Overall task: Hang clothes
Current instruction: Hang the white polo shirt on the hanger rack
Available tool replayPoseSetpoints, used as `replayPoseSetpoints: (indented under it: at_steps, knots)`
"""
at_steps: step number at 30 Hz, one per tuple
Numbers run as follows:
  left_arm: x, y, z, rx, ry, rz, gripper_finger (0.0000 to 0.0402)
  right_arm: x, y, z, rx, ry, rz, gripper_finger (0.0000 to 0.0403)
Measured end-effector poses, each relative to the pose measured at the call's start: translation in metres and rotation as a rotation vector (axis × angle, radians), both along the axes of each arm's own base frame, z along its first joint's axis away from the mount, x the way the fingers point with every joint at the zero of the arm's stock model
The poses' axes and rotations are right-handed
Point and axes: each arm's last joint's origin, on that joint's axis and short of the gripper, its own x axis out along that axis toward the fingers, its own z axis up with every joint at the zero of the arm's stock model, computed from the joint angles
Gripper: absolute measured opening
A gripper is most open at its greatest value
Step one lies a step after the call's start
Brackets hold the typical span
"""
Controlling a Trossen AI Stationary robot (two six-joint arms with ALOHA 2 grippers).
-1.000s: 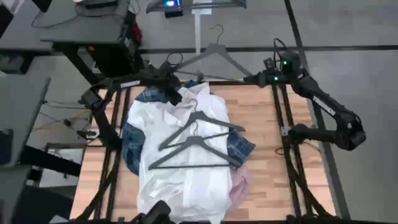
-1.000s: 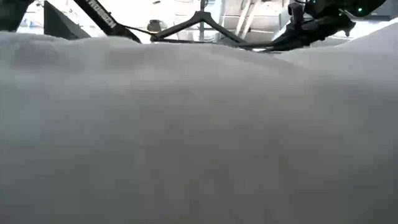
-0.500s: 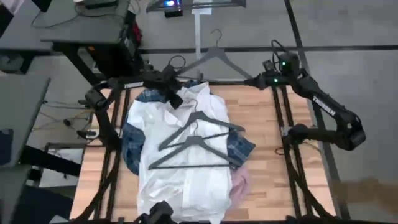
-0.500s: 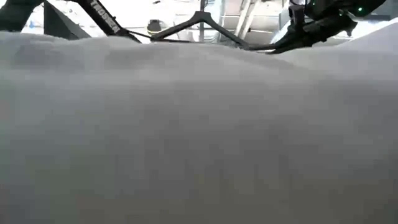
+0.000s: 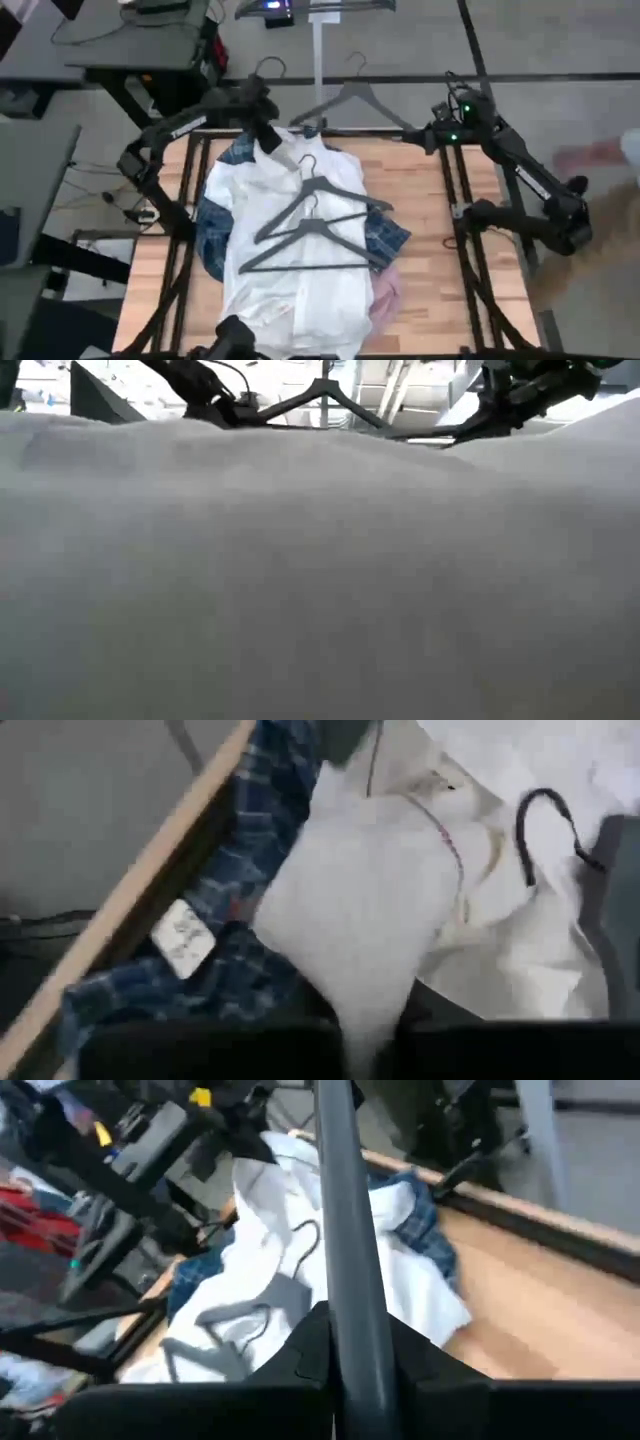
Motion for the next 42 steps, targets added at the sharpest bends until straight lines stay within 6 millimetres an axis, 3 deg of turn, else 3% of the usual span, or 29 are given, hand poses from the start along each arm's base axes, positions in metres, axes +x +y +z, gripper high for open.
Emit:
replayPoseSetpoints:
  at_steps: [10,15,25,32,42]
  knots:
    - [-0.001,0.0,0.001,-0.01,-0.011,0.015,0.0,0.001,0.02,0.003,-0.019,-0.013,0.149,0.0022]
    - [0.0,-0.002,0.014,-0.02,-0.15,0.014,0.0,0.013,0.017,-0.005,0.002,0.036,0.181,0.0022]
    - [-0.001,-0.01,0.046,0.005,-0.368,0.068,0.0,0.065,0.0,-0.023,-0.04,0.067,0.246,0.0022]
    - [0.001,-0.011,0.049,-0.016,-0.408,0.108,0.0,0.11,0.0,-0.041,-0.015,0.038,0.307,0.0022]
    - [0.002,-0.007,0.052,-0.027,-0.451,0.209,0.0,0.168,-0.007,-0.084,0.097,0.02,0.247,0.0022]
